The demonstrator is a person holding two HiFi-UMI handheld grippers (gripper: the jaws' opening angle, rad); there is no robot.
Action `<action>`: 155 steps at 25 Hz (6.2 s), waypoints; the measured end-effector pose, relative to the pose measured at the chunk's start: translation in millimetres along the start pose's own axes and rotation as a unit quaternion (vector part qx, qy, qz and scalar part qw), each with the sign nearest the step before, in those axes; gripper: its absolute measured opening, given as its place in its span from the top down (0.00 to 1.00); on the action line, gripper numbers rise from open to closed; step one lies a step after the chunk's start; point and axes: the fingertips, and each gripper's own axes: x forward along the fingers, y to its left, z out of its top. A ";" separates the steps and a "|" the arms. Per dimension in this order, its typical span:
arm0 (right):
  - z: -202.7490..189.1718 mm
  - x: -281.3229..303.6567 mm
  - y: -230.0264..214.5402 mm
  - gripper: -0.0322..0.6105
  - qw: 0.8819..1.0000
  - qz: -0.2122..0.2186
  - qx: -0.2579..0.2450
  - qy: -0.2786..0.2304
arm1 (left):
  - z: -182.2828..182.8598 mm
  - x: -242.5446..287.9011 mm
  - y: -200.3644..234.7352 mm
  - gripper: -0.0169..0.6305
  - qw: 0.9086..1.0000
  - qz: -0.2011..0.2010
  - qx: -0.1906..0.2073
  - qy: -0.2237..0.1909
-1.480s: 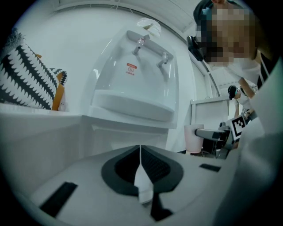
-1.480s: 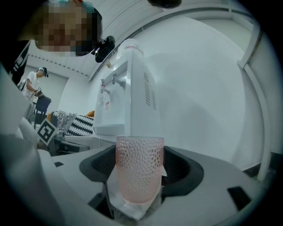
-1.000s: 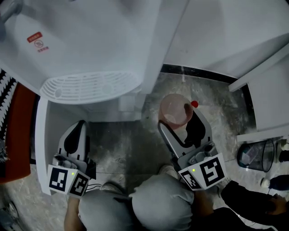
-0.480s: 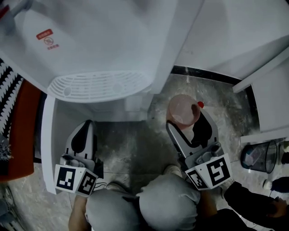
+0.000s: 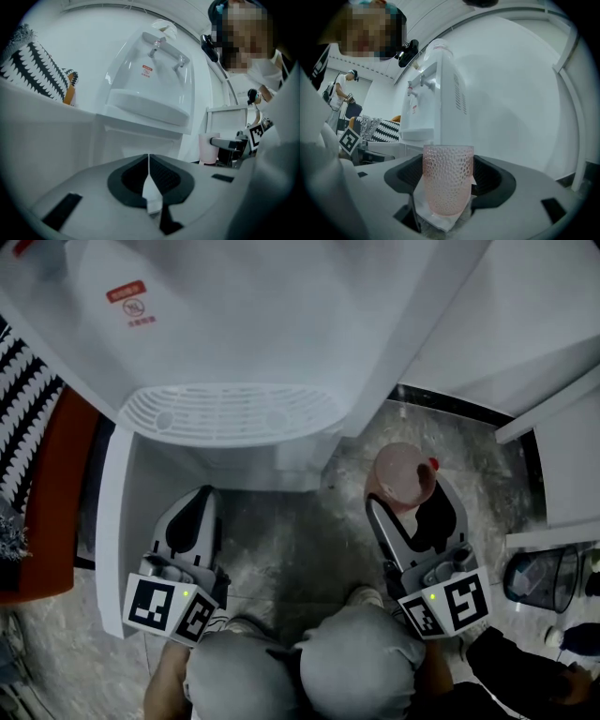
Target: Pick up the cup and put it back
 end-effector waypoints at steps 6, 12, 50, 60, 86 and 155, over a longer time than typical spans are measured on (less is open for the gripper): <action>-0.9 0.3 0.7 0.42 1.000 0.002 0.001 0.002 | -9.5 2.4 1.6 0.95 1.000 0.011 0.000 0.029; -1.4 -0.1 1.1 0.42 1.000 0.001 0.001 0.004 | -11.2 2.1 5.0 0.95 0.999 0.024 -0.001 0.034; 58.4 -5.7 18.7 0.42 0.997 0.059 0.029 0.049 | 50.4 -12.3 -8.9 0.95 0.999 0.043 -0.018 0.019; 226.7 -29.0 100.2 0.42 0.991 0.124 0.015 0.056 | 195.9 -77.7 -27.7 0.95 0.995 0.077 -0.066 -0.004; 644.7 -91.5 200.9 0.42 0.987 0.158 0.025 -0.020 | 579.2 -246.0 -175.1 0.95 0.997 0.054 -0.053 -0.022; 562.9 -37.1 187.5 0.42 0.982 0.184 0.037 0.011 | 526.0 -197.4 -129.3 0.95 0.996 0.081 -0.043 0.004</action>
